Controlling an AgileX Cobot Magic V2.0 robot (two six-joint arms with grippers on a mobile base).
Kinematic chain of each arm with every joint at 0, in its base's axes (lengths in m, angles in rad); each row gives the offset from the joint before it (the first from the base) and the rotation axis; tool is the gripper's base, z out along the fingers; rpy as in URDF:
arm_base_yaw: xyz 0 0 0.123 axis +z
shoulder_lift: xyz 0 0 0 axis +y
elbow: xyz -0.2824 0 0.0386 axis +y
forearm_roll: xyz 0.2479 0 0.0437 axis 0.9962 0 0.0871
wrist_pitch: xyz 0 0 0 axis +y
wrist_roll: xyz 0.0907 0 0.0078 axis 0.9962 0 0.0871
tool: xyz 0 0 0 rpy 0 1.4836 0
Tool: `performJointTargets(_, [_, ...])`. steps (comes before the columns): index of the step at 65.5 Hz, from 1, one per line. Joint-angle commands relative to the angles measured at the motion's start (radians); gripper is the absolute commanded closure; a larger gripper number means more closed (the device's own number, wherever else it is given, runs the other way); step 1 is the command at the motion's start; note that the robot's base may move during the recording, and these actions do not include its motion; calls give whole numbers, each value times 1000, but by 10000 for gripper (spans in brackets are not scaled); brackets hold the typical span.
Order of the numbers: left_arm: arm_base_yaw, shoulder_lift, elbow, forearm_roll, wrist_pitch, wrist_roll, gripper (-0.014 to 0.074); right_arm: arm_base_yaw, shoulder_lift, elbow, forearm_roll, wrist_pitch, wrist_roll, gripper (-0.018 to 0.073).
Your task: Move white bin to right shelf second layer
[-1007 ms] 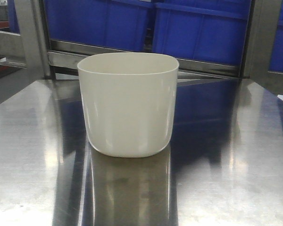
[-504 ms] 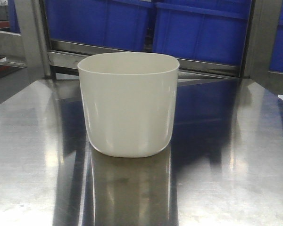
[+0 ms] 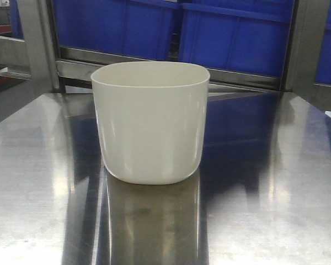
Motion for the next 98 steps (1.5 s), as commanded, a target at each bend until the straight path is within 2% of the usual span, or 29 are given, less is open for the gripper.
performJointTargets(1, [-6,-3,37,-9,-86,-10,512,-7,-19,-16,-2,-93,-2,507])
performJointTargets(53, [-6,-3,37,-9,-86,-10,512,-6,-19,-16,-9,-140,-2,507])
performJointTargets(63, [-6,-3,37,-9,-86,-10,512,33,65,-45,-9,-150,-2,507])
performJointTargets(70, [-6,-3,37,-9,-86,-10,512,80,221,-120,-10,-150,-3,507])
performJointTargets(81, [-6,-3,37,-9,-86,-10,512,85,512,-324,-10,-116,-2,507])
performJointTargets(88, [-6,-3,37,-9,-86,-10,512,85,675,-496,-9,-19,-2,507])
performJointTargets(98, [-6,-3,37,-9,-86,-10,512,86,906,-754,-9,232,-2,498])
